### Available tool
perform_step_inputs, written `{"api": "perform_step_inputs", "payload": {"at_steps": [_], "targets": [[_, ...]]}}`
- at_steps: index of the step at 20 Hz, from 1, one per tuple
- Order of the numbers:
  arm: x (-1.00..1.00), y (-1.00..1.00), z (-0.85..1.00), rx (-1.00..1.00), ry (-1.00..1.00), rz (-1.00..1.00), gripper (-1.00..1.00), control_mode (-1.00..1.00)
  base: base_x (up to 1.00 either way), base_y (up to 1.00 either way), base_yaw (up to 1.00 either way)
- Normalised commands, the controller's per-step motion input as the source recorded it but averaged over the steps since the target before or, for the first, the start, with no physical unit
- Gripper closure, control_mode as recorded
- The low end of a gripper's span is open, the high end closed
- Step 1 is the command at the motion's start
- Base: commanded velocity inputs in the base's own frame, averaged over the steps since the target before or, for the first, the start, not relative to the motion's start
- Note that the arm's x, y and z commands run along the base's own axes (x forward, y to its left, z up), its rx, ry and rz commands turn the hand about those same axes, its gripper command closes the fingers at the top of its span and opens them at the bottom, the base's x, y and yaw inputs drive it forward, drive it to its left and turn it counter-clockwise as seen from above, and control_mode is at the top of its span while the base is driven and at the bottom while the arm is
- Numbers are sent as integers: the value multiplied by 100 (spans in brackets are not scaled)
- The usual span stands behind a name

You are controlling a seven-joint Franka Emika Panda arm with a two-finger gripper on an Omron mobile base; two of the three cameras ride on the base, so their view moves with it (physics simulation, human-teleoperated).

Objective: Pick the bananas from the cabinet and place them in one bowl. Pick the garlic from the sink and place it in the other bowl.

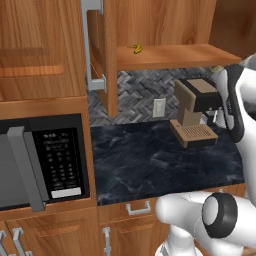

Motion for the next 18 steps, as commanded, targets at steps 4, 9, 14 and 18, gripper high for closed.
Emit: {"api": "perform_step_inputs", "payload": {"at_steps": [4,9,14,18], "targets": [[-45,0,-26,0,30,0,100,-100,0,0,0],[-45,0,-55,0,21,0,100,-100,0,0,0],[-46,0,-70,0,4,0,100,-100,0,0,0],[-59,0,-69,0,3,0,100,-100,0,0,0]]}}
